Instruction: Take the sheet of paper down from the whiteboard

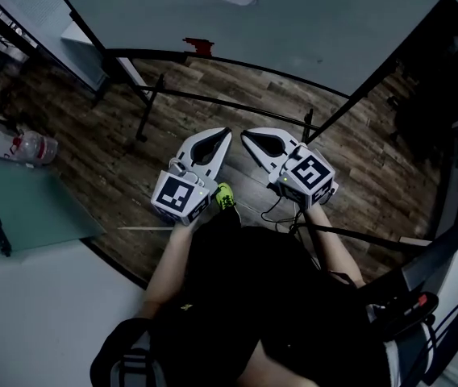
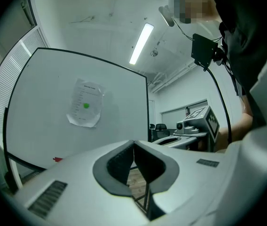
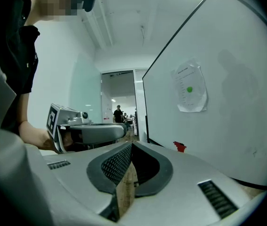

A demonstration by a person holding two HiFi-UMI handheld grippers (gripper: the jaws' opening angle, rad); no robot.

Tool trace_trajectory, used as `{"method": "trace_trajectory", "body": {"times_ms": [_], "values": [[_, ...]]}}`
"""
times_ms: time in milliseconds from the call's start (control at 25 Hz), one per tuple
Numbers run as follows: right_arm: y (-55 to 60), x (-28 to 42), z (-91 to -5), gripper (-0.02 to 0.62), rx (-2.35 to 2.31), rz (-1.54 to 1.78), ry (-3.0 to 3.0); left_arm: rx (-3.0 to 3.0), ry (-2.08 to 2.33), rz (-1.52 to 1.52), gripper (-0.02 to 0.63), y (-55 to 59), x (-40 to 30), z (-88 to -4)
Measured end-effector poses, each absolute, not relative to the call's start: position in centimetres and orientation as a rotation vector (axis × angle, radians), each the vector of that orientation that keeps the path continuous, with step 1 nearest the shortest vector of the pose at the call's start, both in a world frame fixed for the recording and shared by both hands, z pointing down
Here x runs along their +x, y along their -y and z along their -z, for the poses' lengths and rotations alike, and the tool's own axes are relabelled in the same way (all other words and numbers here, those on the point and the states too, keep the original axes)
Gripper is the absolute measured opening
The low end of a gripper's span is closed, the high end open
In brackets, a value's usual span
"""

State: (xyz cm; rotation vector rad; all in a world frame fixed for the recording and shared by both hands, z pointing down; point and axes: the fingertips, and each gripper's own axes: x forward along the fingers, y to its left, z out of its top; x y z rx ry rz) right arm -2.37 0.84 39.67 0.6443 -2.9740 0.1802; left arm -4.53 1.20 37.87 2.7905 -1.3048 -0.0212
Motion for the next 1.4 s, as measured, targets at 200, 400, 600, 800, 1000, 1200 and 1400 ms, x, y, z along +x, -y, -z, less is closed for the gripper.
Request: {"method": "trace_trajectory", "body": {"times_ms": [200, 400, 600, 800, 1000, 1200, 1400], "values": [[2.4, -3.8, -39.2, -0.002, 0.682, -0.174, 2.964, 2.785, 1.305, 0.028, 0.019, 2.2, -6.3, -37.3], [5.3, -5.3, -38.6, -0.002, 0.709, -0.162, 2.948, 2.811, 1.284, 0.026, 0.02, 5.2, -7.6, -36.9], [8.7, -6.2, -37.8, -0.002, 0.736, -0.141, 2.934, 2.859, 1.243, 0.071, 0.02, 8.6, -8.3, -36.1], [11.9, -7.8, -36.6, -0.002, 0.738, -0.118, 2.93, 2.858, 1.256, 0.069, 0.02, 11.8, -10.1, -35.3], [16.1, -8.6, -36.4, -0.002, 0.781, -0.113, 2.915, 2.881, 1.227, 0.095, 0.018, 15.5, -10.9, -35.3], [17.2, -9.0, -35.1, -0.002, 0.824, -0.101, 2.901, 2.901, 1.229, 0.112, 0.02, 16.3, -11.3, -33.7], [17.9, -9.3, -34.5, -0.002, 0.842, -0.092, 2.897, 2.904, 1.239, 0.13, 0.02, 17.2, -11.3, -32.8]]}}
